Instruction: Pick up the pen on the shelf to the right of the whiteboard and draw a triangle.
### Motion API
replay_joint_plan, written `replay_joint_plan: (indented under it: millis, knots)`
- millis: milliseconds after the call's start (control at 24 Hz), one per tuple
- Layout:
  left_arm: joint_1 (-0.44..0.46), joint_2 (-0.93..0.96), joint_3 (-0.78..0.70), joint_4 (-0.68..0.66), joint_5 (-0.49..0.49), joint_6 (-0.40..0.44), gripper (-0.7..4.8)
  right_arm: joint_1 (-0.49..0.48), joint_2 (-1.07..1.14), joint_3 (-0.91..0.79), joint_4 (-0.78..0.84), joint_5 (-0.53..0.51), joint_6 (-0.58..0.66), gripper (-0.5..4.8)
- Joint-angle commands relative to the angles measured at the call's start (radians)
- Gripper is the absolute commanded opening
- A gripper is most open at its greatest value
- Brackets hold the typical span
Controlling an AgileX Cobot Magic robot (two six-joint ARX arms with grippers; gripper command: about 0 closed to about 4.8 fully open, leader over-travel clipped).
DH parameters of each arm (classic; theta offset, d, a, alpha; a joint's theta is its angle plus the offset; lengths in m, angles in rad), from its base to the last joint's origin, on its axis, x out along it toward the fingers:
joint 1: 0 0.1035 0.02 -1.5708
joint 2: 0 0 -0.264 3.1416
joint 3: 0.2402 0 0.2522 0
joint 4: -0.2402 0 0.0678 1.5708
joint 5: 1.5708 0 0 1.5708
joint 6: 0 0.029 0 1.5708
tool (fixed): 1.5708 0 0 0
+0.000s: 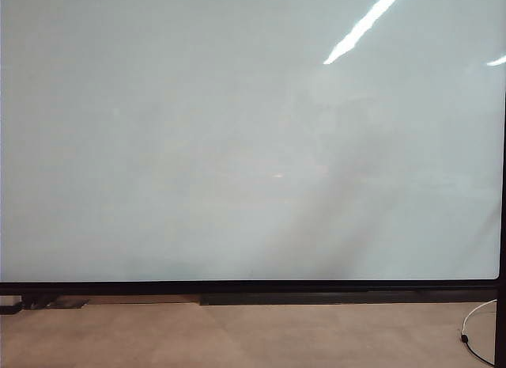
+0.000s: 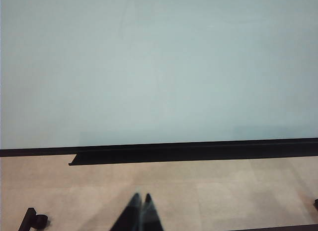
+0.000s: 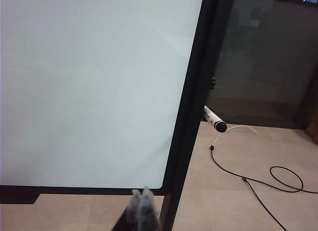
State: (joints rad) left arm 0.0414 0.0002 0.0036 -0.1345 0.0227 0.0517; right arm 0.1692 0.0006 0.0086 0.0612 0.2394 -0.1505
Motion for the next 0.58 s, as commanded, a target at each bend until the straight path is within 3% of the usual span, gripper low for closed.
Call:
replay_joint_plan:
  millis: [42,582]
  knots:
    - [0.0,0.0,0.004,0.008,0.0,0.0,-0.05,0.001,0.0,0.0,0.01,-0.002,0.004,-0.08]
    - [0.0,0.0,0.004,0.008,0.0,0.0,-0.05,0.001,0.0,0.0,0.017,-0.038,0.035,-0.08]
